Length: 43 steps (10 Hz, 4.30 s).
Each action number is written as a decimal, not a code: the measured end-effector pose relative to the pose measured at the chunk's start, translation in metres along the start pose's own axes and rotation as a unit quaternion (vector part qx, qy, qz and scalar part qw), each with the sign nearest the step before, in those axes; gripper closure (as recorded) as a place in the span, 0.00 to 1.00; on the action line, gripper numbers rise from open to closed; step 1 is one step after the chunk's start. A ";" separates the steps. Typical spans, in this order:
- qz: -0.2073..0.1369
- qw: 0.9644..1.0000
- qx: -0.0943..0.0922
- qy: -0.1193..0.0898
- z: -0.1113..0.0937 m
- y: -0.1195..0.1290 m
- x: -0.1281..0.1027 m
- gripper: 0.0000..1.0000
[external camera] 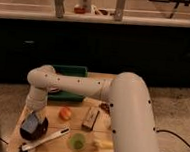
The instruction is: Wipe purple bowl with sponge
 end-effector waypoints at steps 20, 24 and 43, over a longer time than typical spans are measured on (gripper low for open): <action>0.015 0.999 0.027 0.030 -0.024 0.018 -0.006 1.00; 0.015 0.999 0.027 0.030 -0.024 0.018 -0.006 1.00; 0.016 0.999 0.027 0.030 -0.024 0.018 -0.006 1.00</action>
